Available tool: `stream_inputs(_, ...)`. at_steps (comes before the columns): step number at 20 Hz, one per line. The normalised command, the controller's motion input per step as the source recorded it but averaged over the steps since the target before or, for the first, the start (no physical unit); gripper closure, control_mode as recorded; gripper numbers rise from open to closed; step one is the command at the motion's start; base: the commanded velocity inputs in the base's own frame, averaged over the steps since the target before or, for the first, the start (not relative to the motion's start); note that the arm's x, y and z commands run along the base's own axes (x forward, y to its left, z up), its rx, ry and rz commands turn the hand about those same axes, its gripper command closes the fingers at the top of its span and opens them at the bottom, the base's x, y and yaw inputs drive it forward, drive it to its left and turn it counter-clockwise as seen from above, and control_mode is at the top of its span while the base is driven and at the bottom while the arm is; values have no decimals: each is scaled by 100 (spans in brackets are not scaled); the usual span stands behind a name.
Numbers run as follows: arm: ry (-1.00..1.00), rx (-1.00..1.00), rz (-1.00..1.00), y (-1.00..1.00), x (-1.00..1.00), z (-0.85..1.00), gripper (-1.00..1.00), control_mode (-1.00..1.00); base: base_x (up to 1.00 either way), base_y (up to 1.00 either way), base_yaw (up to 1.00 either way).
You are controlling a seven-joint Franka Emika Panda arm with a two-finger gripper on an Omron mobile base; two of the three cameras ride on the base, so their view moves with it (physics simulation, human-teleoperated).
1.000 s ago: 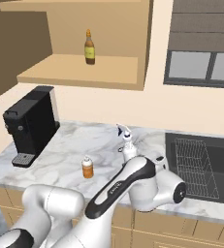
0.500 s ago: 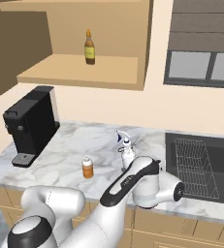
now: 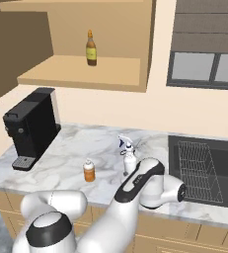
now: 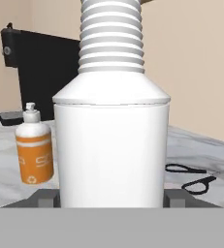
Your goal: Pick the spray and soap dispenser from the cabinet and place them on the counter.
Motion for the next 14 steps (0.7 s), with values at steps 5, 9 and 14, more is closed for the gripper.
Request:
stream_inputs(5,8,0,2,12,21,-32,100,-100,0,0,0)
stream_inputs(9,8,0,3,20,20,-30,100,-100,0,0,0)
stream_inputs(14,3,0,3,8,13,-18,100,-100,0,0,0)
